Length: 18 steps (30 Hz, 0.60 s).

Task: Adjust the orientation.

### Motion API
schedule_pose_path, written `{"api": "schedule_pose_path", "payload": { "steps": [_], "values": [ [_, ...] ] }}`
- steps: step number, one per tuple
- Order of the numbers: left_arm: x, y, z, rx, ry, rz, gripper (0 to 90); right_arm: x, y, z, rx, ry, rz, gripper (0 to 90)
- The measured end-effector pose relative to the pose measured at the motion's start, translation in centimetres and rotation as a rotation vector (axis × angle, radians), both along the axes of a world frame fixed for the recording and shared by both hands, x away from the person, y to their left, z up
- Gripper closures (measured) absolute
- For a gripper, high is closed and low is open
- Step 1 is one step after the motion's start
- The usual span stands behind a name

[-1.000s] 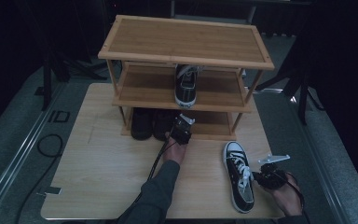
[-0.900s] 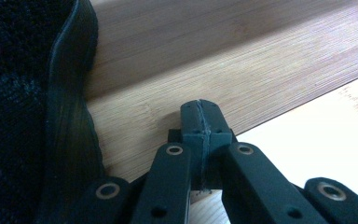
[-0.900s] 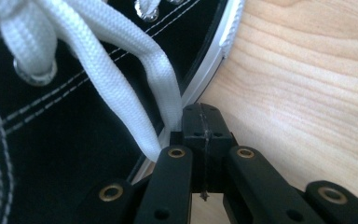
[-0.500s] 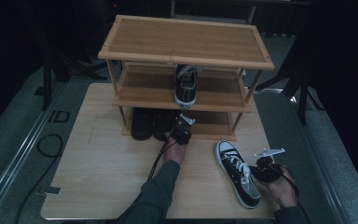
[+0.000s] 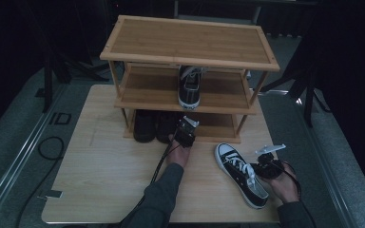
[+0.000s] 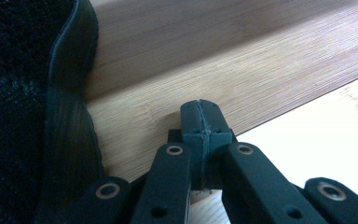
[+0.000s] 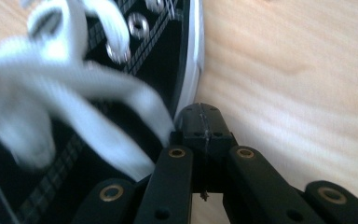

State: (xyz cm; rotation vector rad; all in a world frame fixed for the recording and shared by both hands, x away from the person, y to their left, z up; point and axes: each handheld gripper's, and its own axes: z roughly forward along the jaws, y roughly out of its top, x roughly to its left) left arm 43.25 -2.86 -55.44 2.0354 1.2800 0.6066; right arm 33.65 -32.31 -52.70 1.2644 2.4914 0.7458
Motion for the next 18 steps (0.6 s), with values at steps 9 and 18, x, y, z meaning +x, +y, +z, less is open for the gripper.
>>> {"api": "schedule_pose_path", "payload": {
  "steps": [9, 18],
  "values": [
    [0.0, 0.1, 0.0, -0.004, 0.002, -0.001, 89.8, 1.9, 1.4, 0.5, -0.021, -0.016, 0.039, 90.0],
    [0.0, 0.1, 0.0, -0.011, 0.004, -0.003, 89.8, 2.4, 1.6, 3.5, 0.018, -0.038, 0.109, 87.5]
  ]
}}
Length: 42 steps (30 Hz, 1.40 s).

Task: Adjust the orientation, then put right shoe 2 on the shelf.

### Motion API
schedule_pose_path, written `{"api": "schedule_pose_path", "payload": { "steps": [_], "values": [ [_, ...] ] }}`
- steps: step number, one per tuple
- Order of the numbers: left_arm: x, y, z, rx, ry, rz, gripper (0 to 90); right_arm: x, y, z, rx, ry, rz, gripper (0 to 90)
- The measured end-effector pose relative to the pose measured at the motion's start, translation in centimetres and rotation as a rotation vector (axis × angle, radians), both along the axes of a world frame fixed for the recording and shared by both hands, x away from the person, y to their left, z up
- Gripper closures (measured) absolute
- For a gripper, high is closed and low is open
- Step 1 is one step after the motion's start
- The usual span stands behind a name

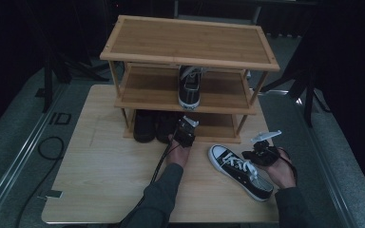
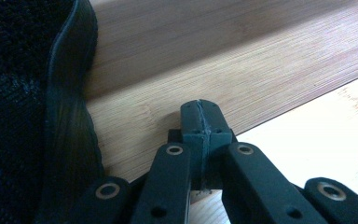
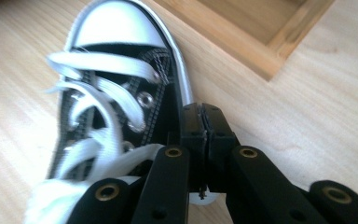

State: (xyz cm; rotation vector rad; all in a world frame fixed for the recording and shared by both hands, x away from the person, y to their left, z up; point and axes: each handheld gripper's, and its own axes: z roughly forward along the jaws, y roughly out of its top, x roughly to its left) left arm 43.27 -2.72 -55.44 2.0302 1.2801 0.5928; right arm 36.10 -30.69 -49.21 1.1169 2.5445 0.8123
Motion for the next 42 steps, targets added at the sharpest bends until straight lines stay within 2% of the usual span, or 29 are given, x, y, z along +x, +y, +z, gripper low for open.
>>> {"api": "schedule_pose_path", "payload": {
  "steps": [3, 6, 13, 32, 42],
  "values": [
    [0.0, 0.0, 0.0, -0.002, -0.001, -0.002, 89.8, -0.1, 0.1, 0.7, 0.004, 0.002, 0.017, 86.7],
    [0.0, 0.0, 0.0, -0.004, -0.003, -0.001, 89.8, -0.5, 0.3, 1.9, 0.030, 0.010, 0.054, 84.6],
    [0.0, 0.0, 0.0, -0.003, -0.003, 0.001, 89.8, -1.2, 0.3, 3.1, 0.006, -0.001, 0.069, 83.0],
    [0.0, 0.0, 0.0, -0.005, -0.003, 0.002, 89.8, -3.0, -0.9, 3.9, -0.038, 0.000, 0.088, 83.1],
    [0.0, 0.0, 0.0, -0.004, -0.001, 0.000, 89.8, -4.8, -1.5, 3.6, -0.077, 0.020, 0.105, 79.4]
  ]
}}
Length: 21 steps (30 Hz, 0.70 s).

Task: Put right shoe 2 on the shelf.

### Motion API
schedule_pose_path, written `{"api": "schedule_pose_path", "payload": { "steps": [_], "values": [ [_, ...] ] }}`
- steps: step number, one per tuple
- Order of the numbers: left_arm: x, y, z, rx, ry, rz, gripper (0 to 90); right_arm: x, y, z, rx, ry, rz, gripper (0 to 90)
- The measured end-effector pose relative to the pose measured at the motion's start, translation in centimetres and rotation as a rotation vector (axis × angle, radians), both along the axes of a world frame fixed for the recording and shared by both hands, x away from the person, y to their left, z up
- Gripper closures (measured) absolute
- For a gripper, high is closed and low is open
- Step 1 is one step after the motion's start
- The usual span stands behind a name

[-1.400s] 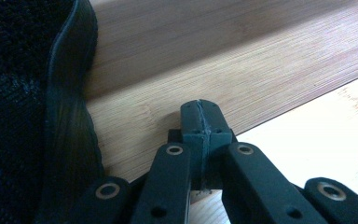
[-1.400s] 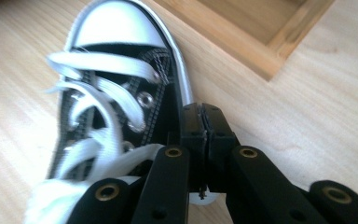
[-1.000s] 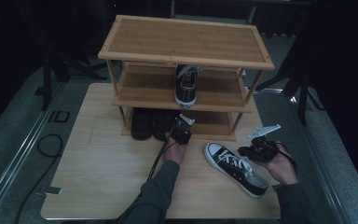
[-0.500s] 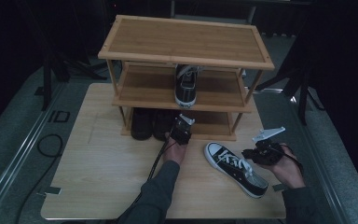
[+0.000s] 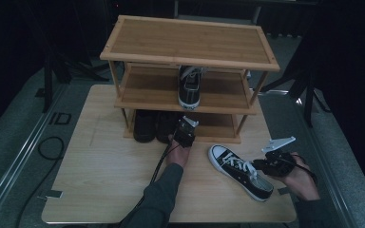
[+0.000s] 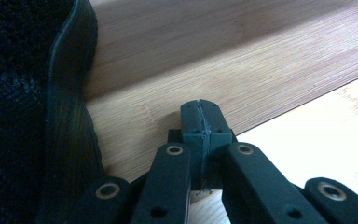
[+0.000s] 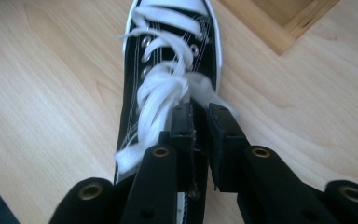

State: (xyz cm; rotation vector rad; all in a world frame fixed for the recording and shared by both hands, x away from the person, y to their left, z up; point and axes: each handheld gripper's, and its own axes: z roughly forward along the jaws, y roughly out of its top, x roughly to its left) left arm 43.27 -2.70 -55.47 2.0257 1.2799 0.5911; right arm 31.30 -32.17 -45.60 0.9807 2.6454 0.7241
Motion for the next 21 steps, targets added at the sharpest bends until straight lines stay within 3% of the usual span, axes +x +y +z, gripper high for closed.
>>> {"api": "schedule_pose_path", "payload": {
  "steps": [6, 10, 16, 21],
  "values": [
    [0.0, 0.0, 0.0, 0.002, 0.001, -0.001, 89.8, -0.8, -0.1, -0.3, 0.006, 0.019, 0.022, 75.4],
    [0.0, 0.0, 0.0, 0.003, 0.001, 0.000, 89.8, -0.8, 0.2, -0.8, -0.058, 0.017, 0.009, 73.7],
    [0.0, 0.0, 0.0, 0.001, 0.001, 0.000, 89.8, 0.2, 1.2, -2.5, -0.094, 0.030, -0.007, 78.0],
    [0.0, 0.0, 0.0, 0.001, 0.000, -0.001, 89.8, 0.9, 1.4, -3.3, -0.060, 0.036, 0.006, 81.9]
  ]
}}
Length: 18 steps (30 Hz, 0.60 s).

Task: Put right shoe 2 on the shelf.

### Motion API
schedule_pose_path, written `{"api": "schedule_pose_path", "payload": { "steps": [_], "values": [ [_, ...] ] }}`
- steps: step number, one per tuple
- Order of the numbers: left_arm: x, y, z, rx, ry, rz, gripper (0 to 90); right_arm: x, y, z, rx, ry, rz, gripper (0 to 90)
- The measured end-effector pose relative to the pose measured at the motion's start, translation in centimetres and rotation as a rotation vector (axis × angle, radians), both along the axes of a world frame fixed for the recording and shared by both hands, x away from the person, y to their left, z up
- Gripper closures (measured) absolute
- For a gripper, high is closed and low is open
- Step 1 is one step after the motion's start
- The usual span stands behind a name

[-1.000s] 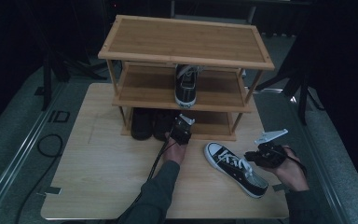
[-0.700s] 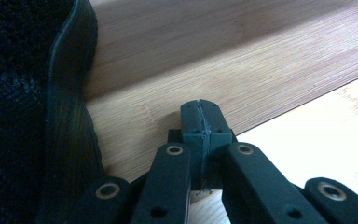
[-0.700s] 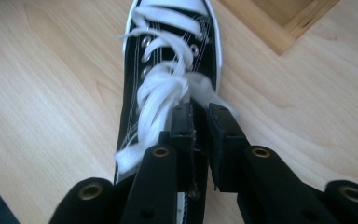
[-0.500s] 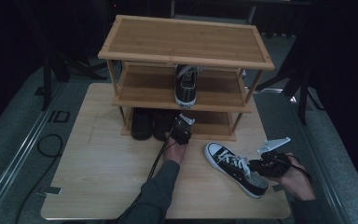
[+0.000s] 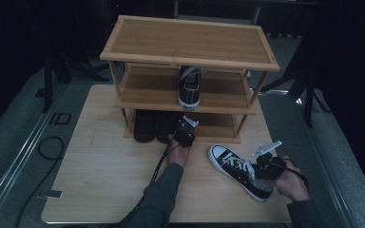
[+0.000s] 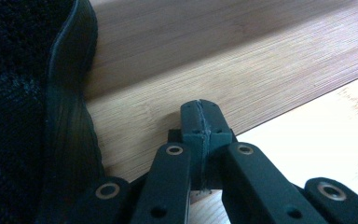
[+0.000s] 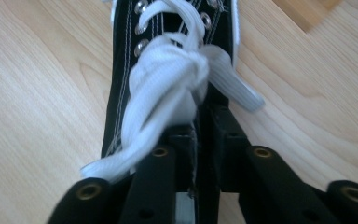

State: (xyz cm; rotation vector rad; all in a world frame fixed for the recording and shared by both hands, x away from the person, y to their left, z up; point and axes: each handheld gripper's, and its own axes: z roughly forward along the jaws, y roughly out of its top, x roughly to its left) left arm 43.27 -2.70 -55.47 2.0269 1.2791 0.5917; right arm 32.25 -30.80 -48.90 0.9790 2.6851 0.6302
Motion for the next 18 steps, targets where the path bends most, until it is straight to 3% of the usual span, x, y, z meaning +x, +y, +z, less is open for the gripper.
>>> {"api": "schedule_pose_path", "payload": {
  "steps": [1, 3, 18],
  "values": [
    [0.0, 0.0, 0.0, -0.001, 0.000, 0.000, 89.8, 0.0, 0.0, 0.0, 0.000, 0.000, 0.000, 84.9],
    [0.0, 0.0, 0.0, -0.001, 0.000, -0.001, 89.8, 0.2, -0.6, 0.2, 0.065, 0.007, -0.018, 88.4],
    [0.0, 0.0, 0.0, -0.001, -0.001, 0.000, 89.8, 0.3, -1.1, 1.8, 0.157, -0.002, -0.021, 88.8]
  ]
}}
